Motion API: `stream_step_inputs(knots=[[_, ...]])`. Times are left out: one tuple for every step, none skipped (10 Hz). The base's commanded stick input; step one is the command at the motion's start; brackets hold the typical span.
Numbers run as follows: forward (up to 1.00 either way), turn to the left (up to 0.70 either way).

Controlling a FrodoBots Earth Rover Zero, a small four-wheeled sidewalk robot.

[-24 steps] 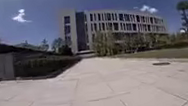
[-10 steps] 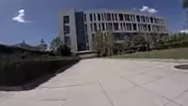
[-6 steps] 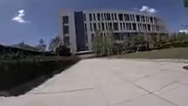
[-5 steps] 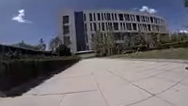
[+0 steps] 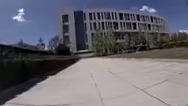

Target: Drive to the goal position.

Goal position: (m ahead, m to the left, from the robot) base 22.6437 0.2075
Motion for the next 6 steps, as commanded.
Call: stream_step_inputs(knots=[[1.00,0.00],[1.00,0.00],[1.00,0.00],[1.00,0.00],[1.00,0.00],[1.00,0.00]])
